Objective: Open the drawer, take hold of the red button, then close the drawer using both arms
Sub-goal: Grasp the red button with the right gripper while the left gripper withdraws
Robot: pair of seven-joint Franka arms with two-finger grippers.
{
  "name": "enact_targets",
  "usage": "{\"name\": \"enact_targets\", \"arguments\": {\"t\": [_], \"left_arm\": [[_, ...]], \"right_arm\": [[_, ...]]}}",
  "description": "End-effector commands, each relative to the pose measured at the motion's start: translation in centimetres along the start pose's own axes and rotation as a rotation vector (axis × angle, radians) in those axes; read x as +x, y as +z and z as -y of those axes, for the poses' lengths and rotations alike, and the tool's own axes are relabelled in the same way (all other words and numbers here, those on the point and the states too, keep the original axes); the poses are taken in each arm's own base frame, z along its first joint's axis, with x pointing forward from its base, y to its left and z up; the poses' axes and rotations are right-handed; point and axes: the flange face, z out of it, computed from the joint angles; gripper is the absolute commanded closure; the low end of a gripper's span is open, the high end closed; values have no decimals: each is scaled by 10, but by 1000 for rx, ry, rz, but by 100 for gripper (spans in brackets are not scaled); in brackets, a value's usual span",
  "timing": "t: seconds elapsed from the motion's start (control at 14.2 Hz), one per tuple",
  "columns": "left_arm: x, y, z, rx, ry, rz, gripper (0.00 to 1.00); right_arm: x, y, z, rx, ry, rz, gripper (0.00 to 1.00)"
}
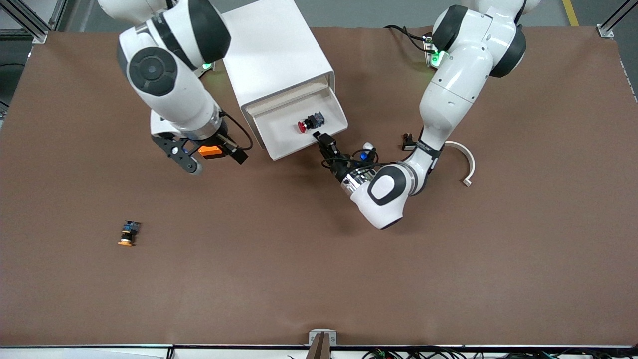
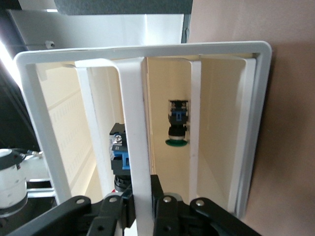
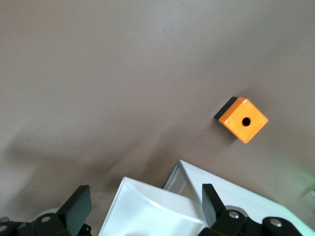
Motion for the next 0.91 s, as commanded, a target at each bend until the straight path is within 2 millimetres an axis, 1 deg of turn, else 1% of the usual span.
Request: {"name": "enact_targets", "arguments": {"t": [0.0, 0.07, 0.21, 0.28, 0.42, 0.49, 0.56, 0.63, 0.7, 0.77, 0.84], "left_arm": [[5, -32, -1, 17, 13, 69, 89], [7, -40, -1, 16, 12, 80, 89], [11, -50, -3, 9, 9, 95, 88], [11, -50, -3, 9, 9, 95, 87], [10, -49, -4, 6, 11, 96, 78], [10, -50, -4, 5, 14, 99, 67], [10, -51, -3, 5, 31, 100, 50], [10, -56, -2, -8, 78, 114, 27], [9, -61, 0, -21, 134, 126, 8], [8, -65, 2, -35, 190, 136, 1], [9, -74, 4, -48, 263, 150, 1]], "right_arm": [[-38, 15, 20, 14, 51, -10, 0], [-56, 19, 28, 26, 70, -22, 0], [-86, 41, 45, 29, 95, -27, 0], [-97, 50, 52, 32, 103, -39, 0], [-122, 67, 62, 32, 118, -67, 0], [-130, 73, 66, 37, 130, -70, 0], [-138, 80, 70, 44, 137, -71, 0], [-146, 90, 75, 46, 141, -76, 0], [-152, 102, 80, 42, 145, -80, 0], [-160, 109, 84, 48, 151, -82, 0], [-164, 117, 87, 49, 162, -82, 0]]}}
